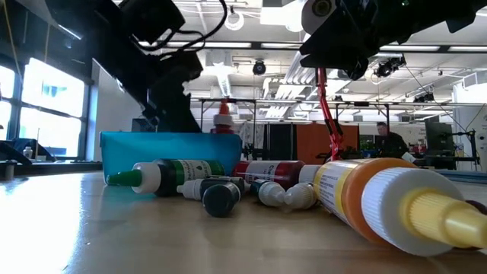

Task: Pick & Place food coloring
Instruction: Adjust the large yellow food coloring in the blue bin, then put the large green food coloring into the blue bin

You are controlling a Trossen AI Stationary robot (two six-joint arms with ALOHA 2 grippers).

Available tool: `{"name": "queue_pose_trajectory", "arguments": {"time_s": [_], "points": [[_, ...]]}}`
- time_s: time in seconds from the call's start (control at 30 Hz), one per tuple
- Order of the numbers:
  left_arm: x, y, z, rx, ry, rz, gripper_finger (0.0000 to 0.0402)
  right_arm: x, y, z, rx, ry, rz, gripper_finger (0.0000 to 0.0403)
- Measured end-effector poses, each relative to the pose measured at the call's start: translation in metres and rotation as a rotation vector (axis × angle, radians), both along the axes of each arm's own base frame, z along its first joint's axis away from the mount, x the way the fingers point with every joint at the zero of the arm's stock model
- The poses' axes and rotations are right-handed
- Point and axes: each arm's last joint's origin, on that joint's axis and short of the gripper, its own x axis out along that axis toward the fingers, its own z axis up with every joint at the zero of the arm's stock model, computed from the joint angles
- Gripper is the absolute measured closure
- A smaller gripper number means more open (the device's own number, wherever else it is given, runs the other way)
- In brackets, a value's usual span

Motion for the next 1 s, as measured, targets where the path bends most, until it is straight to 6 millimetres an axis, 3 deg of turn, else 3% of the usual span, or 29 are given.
{"name": "queue_pose_trajectory", "arguments": {"time_s": [0.53, 0.8, 0.9, 1.0], "points": [[-0.009, -0.024, 0.007, -0.109, 0.033, -0.177, 0.0401, 0.000, 0.000, 0.000, 0.002, 0.000, 0.001, 0.0258], [-0.007, -0.024, 0.010, -0.090, -0.008, -0.187, 0.0401, 0.000, 0.000, 0.000, 0.034, -0.005, -0.010, 0.0258], [-0.005, -0.024, 0.017, -0.061, -0.043, -0.191, 0.0401, 0.000, 0.000, -0.001, 0.050, 0.000, -0.016, 0.0258], [-0.001, -0.030, 0.036, -0.057, -0.079, -0.208, 0.0401, -0.001, 0.000, -0.004, 0.042, 0.031, -0.017, 0.0258]]}}
